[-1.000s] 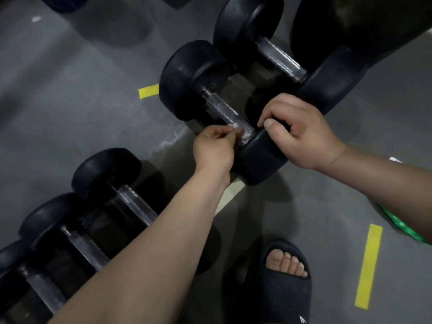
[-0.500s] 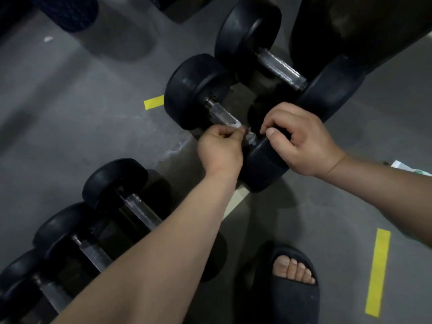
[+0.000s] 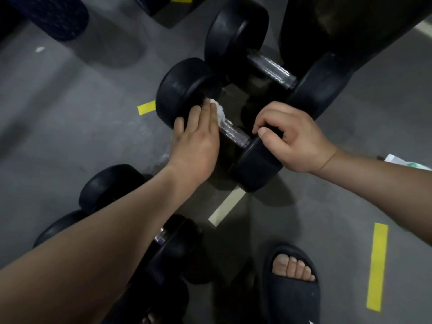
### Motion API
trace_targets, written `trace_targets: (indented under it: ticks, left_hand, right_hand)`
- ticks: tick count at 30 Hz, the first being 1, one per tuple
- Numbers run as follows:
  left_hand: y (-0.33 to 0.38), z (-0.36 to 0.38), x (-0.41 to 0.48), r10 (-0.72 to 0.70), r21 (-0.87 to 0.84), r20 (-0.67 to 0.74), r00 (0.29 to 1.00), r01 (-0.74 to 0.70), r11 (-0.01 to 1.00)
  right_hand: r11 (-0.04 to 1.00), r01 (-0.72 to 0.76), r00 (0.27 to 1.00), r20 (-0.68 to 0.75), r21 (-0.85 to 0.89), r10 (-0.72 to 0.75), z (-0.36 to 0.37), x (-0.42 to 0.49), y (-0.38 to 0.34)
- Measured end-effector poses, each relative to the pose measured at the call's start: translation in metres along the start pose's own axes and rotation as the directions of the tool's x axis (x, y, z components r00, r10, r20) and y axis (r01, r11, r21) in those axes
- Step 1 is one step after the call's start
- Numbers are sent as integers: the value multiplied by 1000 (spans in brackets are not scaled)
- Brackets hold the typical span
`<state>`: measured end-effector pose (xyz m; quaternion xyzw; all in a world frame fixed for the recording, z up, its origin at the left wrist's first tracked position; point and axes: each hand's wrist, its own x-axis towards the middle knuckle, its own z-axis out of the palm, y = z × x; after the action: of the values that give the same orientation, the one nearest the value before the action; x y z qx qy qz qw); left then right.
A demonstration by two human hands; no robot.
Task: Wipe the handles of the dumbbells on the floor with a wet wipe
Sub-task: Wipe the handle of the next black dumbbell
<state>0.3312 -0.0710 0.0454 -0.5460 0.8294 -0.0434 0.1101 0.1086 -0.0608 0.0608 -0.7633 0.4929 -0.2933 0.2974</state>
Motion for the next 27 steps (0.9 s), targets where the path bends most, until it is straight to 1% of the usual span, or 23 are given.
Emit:
trace_targets:
  ticks: [1, 3, 5, 10, 13, 17, 20, 27]
  left_hand:
    - [-1, 1, 0, 10, -37, 17, 1000, -9, 999]
    - [-1, -1, 0, 48, -165, 34, 998, -42, 985]
    - [-1, -3, -3, 81, -237, 6, 997, -77, 968]
    - [-1, 3, -9, 131, -142, -7, 991, -131, 981]
    - [-1, 3, -5, 152, -99, 7, 988, -150, 984]
    - [-6, 3, -4, 173, -113, 7, 985, -171, 979]
    - [-11, 5, -2, 195, -127, 36, 980, -189, 974]
    - [-19, 7, 6, 191, -15, 82, 978, -191, 982]
  right_hand:
    - [1000, 0, 1000, 0, -1, 0, 0, 0, 0]
    - [1000, 3, 1000, -2, -4, -3, 0, 0, 0]
    - [1000, 7, 1000, -4, -7, -7, 0, 0, 0]
    - [1000, 11, 1000, -6, -5, -11, 0, 0, 0]
    - [1000, 15, 1000, -13, -5, -15, 1, 1, -1]
    - [1000, 21, 1000, -17, -3, -21, 1, 0, 0]
    - [1000, 23, 1000, -18, 3, -23, 1, 1, 0]
    - [1000, 28, 999, -31, 2, -28, 1, 1, 0]
